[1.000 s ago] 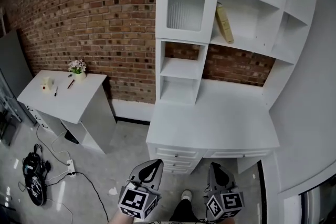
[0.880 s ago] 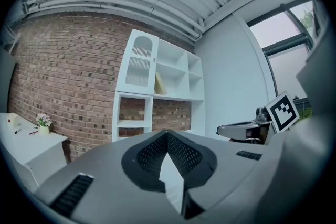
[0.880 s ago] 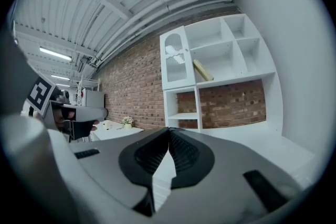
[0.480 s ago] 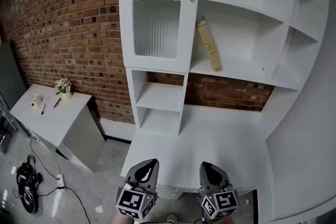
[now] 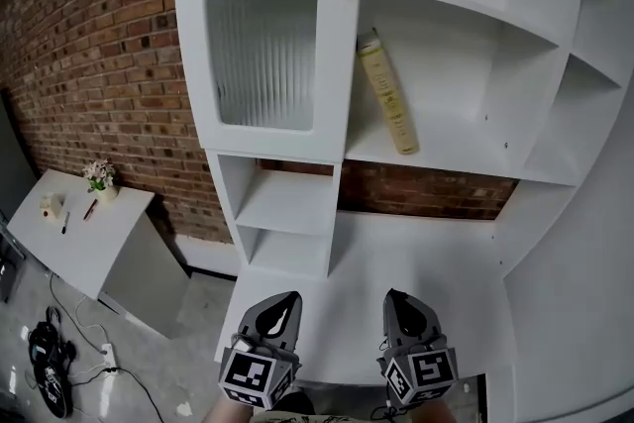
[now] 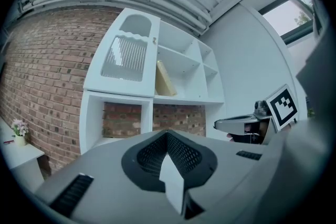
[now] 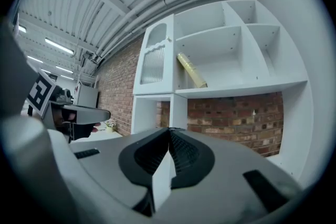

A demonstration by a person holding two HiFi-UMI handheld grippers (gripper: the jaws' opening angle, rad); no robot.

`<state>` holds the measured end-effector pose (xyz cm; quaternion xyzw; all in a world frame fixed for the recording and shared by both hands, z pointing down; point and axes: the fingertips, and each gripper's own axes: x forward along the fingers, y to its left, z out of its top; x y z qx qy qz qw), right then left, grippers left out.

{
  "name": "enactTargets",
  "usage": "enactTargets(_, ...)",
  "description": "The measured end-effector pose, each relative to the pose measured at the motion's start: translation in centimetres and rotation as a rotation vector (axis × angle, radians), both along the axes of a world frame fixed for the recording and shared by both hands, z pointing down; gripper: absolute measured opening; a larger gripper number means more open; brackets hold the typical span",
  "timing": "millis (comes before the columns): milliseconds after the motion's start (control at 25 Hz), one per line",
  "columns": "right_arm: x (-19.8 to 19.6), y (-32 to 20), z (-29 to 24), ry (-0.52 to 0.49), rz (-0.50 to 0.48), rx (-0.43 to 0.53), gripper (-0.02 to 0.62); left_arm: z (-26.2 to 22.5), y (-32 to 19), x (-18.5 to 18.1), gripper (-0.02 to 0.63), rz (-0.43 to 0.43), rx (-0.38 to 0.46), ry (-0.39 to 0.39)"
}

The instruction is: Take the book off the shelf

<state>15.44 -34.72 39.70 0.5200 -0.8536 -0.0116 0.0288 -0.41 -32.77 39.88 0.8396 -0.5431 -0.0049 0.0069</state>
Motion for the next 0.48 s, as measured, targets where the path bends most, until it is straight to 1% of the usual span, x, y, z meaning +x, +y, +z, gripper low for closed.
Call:
enactTargets(160,-0.6,-3.6,-2.0,0.004,0.038,0.031,0.008,-1.5,-3.9,-0.4,0.011,0.039,-0.003,-0.011)
enactTargets(320,-1.2,-7.3,-5.4,-0.017,0.065,0.061,0.008,-3.5,-7.4,-1.1,0.011,0.062,0.038,0.007)
enactTargets(480,-1.4,-10.6,-8.0,0.022,0.112,0.089,0.008,-4.3,-9.7,-1.6,0.011,0.079,0.047,0.003)
